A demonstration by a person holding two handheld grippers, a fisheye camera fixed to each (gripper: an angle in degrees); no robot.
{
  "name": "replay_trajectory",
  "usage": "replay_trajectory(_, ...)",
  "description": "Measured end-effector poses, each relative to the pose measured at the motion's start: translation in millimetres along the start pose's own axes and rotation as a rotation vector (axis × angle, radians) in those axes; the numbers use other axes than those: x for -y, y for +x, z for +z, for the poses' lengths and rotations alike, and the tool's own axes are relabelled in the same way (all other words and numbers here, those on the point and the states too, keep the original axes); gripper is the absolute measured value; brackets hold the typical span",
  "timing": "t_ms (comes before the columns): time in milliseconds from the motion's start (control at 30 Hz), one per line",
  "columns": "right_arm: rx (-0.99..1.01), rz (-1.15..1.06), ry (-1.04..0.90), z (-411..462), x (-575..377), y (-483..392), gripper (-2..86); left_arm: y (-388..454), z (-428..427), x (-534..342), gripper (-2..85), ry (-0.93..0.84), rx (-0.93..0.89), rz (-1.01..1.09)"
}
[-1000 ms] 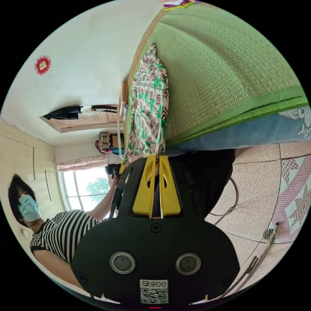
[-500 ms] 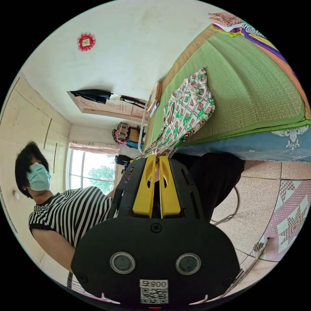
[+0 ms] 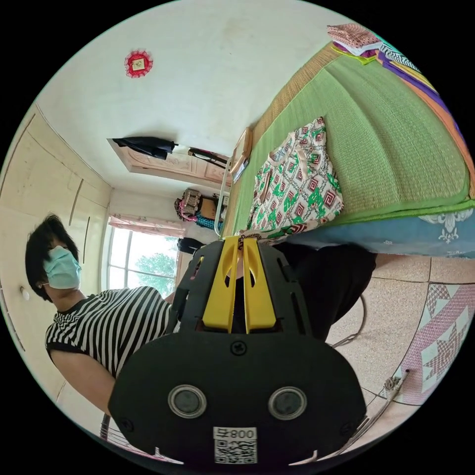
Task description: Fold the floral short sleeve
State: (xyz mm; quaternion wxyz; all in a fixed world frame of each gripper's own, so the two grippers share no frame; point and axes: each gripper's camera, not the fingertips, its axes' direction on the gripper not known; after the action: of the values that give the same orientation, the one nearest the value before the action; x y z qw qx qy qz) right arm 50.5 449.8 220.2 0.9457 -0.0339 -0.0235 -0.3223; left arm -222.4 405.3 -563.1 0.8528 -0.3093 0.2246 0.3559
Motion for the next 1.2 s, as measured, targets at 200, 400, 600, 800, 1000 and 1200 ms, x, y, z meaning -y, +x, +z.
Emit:
replay_trajectory(200,-0.009,-0.012,0.013,3.1,69.1,-0.6,1.3,10.5,23.5,81.0,1.6,0.028,-0.001,0.021)
replay_trajectory(400,-0.027,-0.011,-0.002,18.0,171.7,15.5,1.3,10.1,57.0,183.9,1.7,0.049,0.008,0.029)
replay_trajectory(600,-0.06,0.026,-0.043,46.7,285.5,50.7,1.3,-15.8,94.6,293.2,1.9,0.064,0.03,-0.015)
replay_trajectory(800,-0.079,0.104,-0.093,86.1,379.0,109.9,1.4,-61.5,130.8,394.1,2.6,0.083,0.064,-0.085)
replay_trajectory(1000,-0.095,0.205,-0.125,118.8,438.2,168.8,1.8,-107.3,152.1,463.3,4.8,0.115,0.158,-0.161)
replay_trajectory(1200,-0.137,0.217,-0.158,136.2,459.8,190.3,2.8,-126.7,145.9,488.7,7.0,0.189,0.11,-0.152)
